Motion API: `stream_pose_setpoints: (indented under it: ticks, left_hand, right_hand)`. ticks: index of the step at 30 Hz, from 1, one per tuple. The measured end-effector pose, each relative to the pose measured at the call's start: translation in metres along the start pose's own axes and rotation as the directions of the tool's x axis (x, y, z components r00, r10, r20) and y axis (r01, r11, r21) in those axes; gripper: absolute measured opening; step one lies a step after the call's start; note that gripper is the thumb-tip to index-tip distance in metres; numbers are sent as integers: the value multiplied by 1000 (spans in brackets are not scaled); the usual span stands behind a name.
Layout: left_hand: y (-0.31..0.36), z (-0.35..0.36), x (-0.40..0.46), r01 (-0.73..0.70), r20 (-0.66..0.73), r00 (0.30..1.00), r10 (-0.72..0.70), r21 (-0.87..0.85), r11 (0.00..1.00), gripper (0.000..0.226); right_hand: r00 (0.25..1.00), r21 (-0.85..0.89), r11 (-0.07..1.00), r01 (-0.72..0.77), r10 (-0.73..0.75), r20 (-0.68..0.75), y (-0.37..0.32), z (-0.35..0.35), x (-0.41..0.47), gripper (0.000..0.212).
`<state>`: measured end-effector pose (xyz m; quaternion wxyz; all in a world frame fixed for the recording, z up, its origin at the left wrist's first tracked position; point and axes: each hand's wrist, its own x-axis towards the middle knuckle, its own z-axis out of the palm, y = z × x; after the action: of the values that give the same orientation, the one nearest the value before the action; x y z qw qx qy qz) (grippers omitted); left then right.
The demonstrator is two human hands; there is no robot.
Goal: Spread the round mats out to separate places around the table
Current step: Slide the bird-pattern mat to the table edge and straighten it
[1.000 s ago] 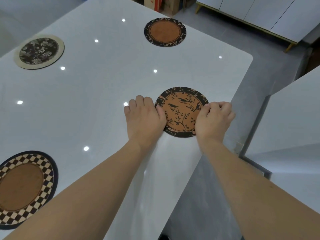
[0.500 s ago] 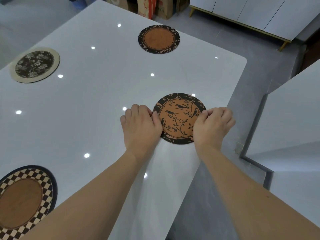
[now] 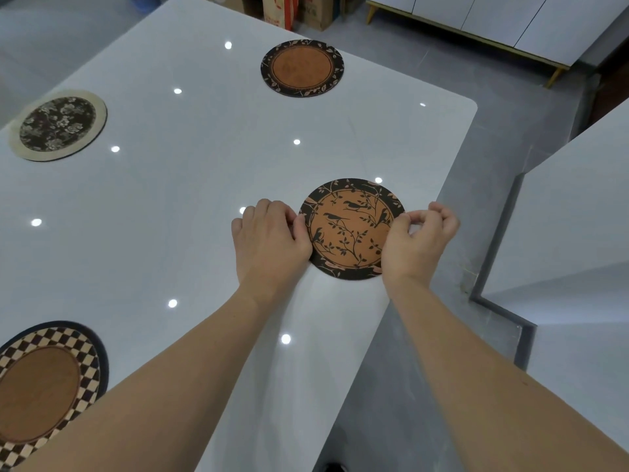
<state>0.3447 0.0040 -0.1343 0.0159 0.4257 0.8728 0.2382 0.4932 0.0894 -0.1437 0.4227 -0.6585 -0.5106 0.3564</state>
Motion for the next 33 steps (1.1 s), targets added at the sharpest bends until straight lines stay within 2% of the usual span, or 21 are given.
stream_pose_setpoints:
  ticks: [8,13,18,22,26,29,33]
  left_hand:
    - [-2,0,0,-5,8,1000,5,-11,1000,21]
    - [-2,1,1,-17,0,1000,17,-30,999,21]
    - [-3,1,1,-28,0,1000,28,-27,999,20]
    - [-4,2,2,-32,17,999,33,-24,999,20]
    - [-5,3,2,-43,11,999,43,-18,999,21]
    - [-6,4,2,-49,11,999,49,-22,999,22]
    - [-7,3,1,-71,18,997,72,-41,997,22]
  right_hand:
    - [975,363,911,-197,221,-23,0,-4,2,28]
    - [969,370,908,-198,238,-66,2,-5,2,33]
    - [965,352,913,-204,247,-82,5,-7,2,27]
    - [968,408,884,-228,253,-6,6,-7,4,26]
    - [922,491,788,-371,251,293,9,-14,12,40]
    - [904,410,841,-353,193,382,14,-19,13,49]
    - [899,366,870,-330,172,402,22,-16,9,52]
